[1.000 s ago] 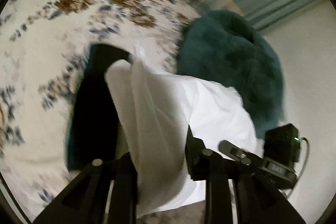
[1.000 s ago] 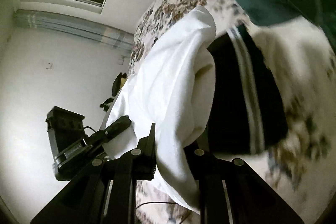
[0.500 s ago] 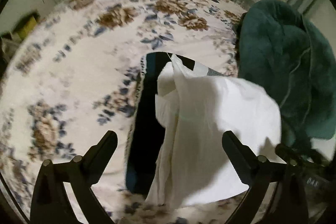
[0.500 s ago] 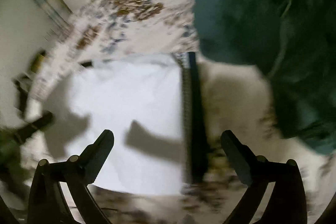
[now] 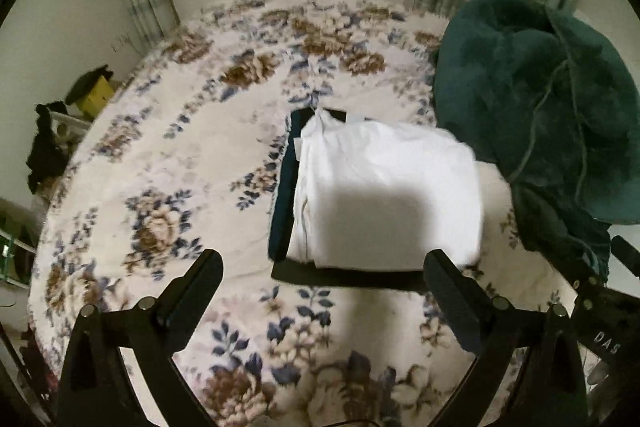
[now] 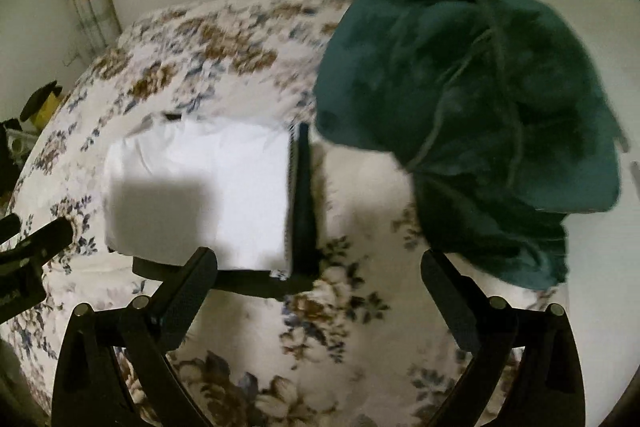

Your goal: Fold small clothes

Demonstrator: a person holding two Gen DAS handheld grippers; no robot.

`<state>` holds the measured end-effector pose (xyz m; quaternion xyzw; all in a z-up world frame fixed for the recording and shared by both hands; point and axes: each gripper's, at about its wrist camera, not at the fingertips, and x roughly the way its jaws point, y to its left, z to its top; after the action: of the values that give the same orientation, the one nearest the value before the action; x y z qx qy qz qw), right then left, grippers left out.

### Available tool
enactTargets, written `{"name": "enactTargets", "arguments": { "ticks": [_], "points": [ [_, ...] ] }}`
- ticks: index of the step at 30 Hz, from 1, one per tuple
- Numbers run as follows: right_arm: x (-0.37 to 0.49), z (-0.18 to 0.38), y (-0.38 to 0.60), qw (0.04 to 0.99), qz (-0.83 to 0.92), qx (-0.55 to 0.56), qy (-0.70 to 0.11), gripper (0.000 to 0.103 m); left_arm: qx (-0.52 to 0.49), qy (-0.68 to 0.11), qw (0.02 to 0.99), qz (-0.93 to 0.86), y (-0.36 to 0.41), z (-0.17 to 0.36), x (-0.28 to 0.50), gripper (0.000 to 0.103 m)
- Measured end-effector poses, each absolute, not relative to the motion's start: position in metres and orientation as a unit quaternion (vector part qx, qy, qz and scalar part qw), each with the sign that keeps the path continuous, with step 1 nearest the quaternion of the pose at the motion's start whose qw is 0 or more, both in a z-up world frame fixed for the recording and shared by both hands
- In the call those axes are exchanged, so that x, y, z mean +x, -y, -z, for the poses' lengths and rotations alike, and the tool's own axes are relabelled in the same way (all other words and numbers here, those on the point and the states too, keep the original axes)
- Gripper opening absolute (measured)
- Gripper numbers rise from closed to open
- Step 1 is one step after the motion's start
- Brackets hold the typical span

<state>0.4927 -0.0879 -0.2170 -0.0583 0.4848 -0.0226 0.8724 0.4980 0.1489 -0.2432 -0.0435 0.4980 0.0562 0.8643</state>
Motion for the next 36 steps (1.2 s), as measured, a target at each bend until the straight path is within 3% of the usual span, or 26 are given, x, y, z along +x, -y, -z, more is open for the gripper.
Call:
{"name": "enactTargets", "arguments": {
  "ticks": [12,20,36],
  "points": [
    [0.323,0.035,0.111,0.918,0.034,-0.045,-0.392,0.103,-0.034,-0.422,0.905,-0.049,-0.116,0.096,0.362,0.103],
    [0.214,-0.052,0.127,0.937,0.032,-0.044,-0.346,0.103,-0.032,-0.394,0.918,-0.042,-0.098,0.042,0.284,0.103],
    [0.116,-0.113,0.15,0.952,0.013,-0.042,-0.302,0.103,-0.039,-0.352,0.933,-0.062,-0.087,0.0,0.205,0.103]
  ]
}}
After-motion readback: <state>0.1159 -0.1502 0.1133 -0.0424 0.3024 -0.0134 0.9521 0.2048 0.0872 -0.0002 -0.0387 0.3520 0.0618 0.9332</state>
